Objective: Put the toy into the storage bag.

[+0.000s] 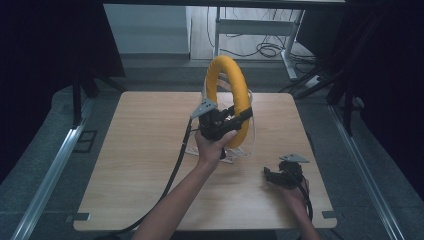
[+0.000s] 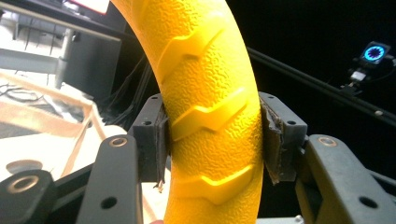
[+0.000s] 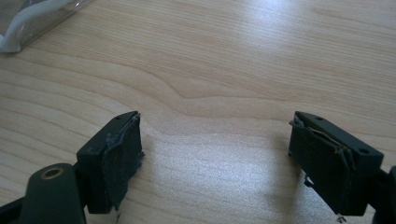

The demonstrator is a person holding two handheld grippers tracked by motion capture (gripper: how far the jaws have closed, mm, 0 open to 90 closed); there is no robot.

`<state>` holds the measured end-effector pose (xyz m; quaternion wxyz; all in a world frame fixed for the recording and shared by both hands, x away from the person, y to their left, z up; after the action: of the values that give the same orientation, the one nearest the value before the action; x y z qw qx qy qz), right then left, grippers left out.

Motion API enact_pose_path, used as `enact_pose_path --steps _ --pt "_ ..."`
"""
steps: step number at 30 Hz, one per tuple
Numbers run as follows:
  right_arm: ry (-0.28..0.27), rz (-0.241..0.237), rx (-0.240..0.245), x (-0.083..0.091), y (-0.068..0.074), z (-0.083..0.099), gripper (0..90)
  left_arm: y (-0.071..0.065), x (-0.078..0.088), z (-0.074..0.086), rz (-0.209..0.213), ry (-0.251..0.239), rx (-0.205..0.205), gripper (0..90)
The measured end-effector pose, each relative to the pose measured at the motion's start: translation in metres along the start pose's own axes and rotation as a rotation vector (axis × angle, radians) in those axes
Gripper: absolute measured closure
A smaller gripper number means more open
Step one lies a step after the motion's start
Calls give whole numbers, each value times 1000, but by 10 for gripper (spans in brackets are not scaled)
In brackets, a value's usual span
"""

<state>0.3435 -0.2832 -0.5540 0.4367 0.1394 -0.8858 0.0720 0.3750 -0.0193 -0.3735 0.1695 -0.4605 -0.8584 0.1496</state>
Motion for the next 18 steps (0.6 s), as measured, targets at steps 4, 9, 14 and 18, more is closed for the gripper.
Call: enact_pose_path --steps 4,9,14,18 --pt "0 0 0 0 0 0 173 5 -2 7 -7 7 15 496" --pt "0 0 1 0 0 0 172 14 -4 19 -29 18 35 496" --pt "1 -1 0 0 0 0 173 28 -3 32 -48 11 85 496" --pt "1 0 1 0 0 0 173 29 0 34 -62 9 72 495"
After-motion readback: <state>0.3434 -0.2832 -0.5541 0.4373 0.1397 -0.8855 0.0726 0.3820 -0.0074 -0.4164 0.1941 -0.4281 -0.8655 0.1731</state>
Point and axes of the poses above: each handheld gripper's, and its own axes: x roughly backward along the jaws, z roughly out of its underside, y roughly to its left, the point moved 2 cm from there along -x, roughly forward along the jaws, and after that the axes turned 9 degrees about y, right-handed, at the moved point
